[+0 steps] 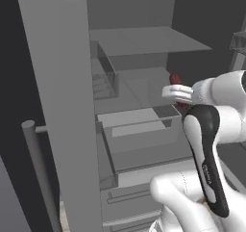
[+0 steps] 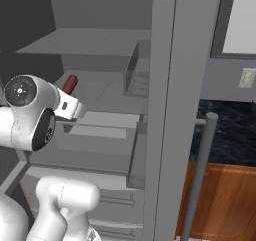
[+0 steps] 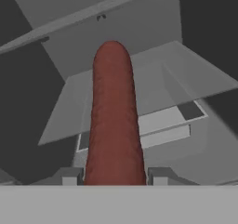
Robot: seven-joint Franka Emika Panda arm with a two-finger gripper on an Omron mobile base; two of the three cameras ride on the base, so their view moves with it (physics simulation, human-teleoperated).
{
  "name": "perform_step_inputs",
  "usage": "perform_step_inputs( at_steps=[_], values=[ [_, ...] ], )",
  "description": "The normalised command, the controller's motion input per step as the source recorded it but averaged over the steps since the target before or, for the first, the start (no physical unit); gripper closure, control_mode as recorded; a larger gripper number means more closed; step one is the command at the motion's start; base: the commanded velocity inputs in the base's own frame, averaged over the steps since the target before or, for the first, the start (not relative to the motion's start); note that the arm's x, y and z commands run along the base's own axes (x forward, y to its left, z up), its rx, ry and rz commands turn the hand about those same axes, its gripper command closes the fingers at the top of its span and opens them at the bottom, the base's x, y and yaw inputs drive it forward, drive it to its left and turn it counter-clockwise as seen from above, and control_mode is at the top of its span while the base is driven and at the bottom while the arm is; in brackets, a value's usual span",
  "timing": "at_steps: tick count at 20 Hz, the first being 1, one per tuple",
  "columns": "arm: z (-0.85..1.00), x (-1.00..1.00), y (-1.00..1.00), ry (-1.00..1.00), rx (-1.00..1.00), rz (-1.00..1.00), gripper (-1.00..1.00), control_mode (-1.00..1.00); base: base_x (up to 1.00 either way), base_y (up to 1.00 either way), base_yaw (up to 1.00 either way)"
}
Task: Move the hot dog bun to the plate on the dining table and place the condiment next to that plate. Then navigate to the fridge and take the sausage and place it on the plate as well.
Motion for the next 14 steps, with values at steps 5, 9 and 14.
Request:
perform_step_inputs(
  at_steps=[5, 9, 14],
  values=[
    [0.47, -0.85, 0.00, 0.11, 0.00, -0.03, 1.00, -1.00, 0.00, 0.00, 0.00],
    [0.20, -0.78, 0.00, 0.04, 0.00, -0.04, 1.00, -1.00, 0.00, 0.00, 0.00],
    [-0.02, -0.42, 0.03, 0.01, 0.01, -0.02, 1.00, -1.00, 0.00, 0.00, 0.00]
  ],
)
